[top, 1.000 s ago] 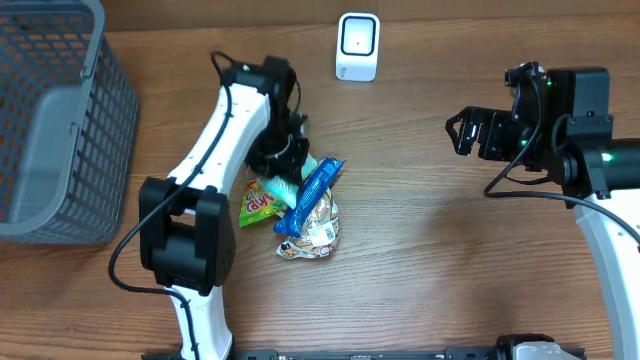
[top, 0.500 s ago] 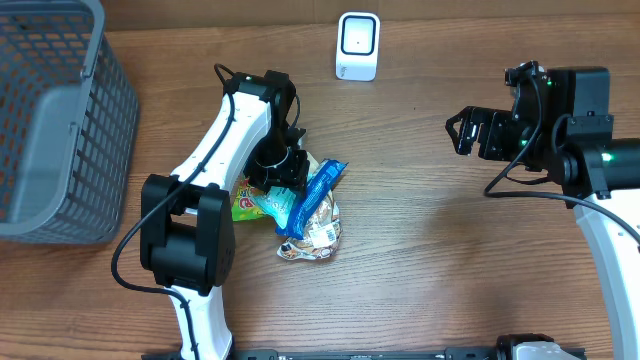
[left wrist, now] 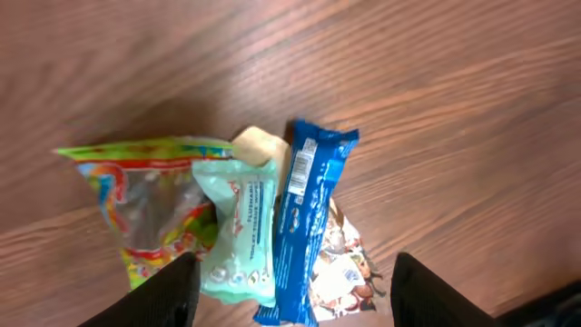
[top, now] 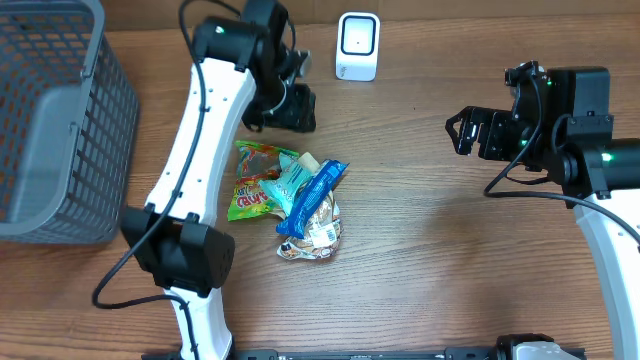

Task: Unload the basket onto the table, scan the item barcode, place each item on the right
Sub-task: 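Place the wipes pack on the item pile and retract the left gripper, then move the right gripper to the pile and grasp the blue snack bar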

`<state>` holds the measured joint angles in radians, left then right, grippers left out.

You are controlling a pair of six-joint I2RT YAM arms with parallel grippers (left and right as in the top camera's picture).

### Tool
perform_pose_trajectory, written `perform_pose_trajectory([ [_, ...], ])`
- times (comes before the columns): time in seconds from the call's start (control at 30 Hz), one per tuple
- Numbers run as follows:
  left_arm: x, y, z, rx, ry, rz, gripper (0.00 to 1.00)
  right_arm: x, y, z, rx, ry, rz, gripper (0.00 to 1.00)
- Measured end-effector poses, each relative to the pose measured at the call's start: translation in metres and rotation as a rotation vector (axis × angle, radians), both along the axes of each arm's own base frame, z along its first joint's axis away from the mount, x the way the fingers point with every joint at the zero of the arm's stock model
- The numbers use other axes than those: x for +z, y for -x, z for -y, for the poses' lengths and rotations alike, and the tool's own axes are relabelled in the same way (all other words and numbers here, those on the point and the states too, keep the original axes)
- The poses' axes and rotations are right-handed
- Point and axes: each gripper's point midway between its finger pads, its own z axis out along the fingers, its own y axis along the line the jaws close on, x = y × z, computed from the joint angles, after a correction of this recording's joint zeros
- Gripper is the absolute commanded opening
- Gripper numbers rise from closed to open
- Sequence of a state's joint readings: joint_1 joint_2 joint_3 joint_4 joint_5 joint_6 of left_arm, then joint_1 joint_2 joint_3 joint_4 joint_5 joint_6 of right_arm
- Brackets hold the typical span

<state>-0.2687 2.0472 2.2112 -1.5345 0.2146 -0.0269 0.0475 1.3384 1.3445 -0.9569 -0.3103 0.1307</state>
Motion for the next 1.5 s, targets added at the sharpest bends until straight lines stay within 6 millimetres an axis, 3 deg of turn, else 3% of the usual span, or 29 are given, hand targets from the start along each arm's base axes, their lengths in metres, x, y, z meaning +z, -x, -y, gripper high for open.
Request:
perform_pose_trajectory([
  [0.13,0.055,-0.011,-0.005,0.017,0.024,0.148,0.59,0.001,-0.001,0.000,0.000,0.000,0.003,1.00],
  [0.23,0.084,-0.013,-0.017,0.044,0.038,0.221,0.59,0.001,-0.001,0.000,0.000,-0.001,0.003,1.00],
  [0.33,0.111,-0.013,-0.044,0.107,0.041,0.290,0.58,0.001,-0.001,0.000,-0.005,-0.005,0.003,1.00],
  [0.47,0.132,-0.001,-0.088,0.210,-0.019,0.335,0.58,0.003,-0.003,-0.001,-0.012,-0.014,0.013,1.00],
  [0.53,0.140,0.003,-0.097,0.232,-0.035,0.360,0.61,0.006,-0.006,-0.004,-0.003,-0.033,0.027,1.00],
  [0.73,0.147,0.006,-0.101,0.261,-0.040,0.378,0.70,0.014,-0.010,-0.016,0.008,-0.103,0.043,0.97],
  [0.87,0.150,0.002,-0.101,0.266,-0.035,0.396,0.71,0.004,-0.014,-0.036,0.015,-0.147,-0.005,0.95],
  [0.93,0.152,-0.001,-0.101,0.271,-0.030,0.412,0.95,-0.009,-0.018,-0.049,0.014,-0.170,-0.056,0.94],
  [0.97,0.152,-0.002,-0.101,0.281,-0.025,0.413,1.00,-0.015,-0.020,-0.056,0.009,-0.183,-0.082,0.94],
  [1.1,0.155,-0.006,-0.101,0.307,-0.014,0.426,1.00,-0.052,-0.025,-0.088,0.019,-0.205,-0.202,0.90],
  [1.5,0.157,-0.013,-0.101,0.312,-0.011,0.447,1.00,-0.098,-0.012,-0.137,-0.041,-0.196,-0.371,0.86],
])
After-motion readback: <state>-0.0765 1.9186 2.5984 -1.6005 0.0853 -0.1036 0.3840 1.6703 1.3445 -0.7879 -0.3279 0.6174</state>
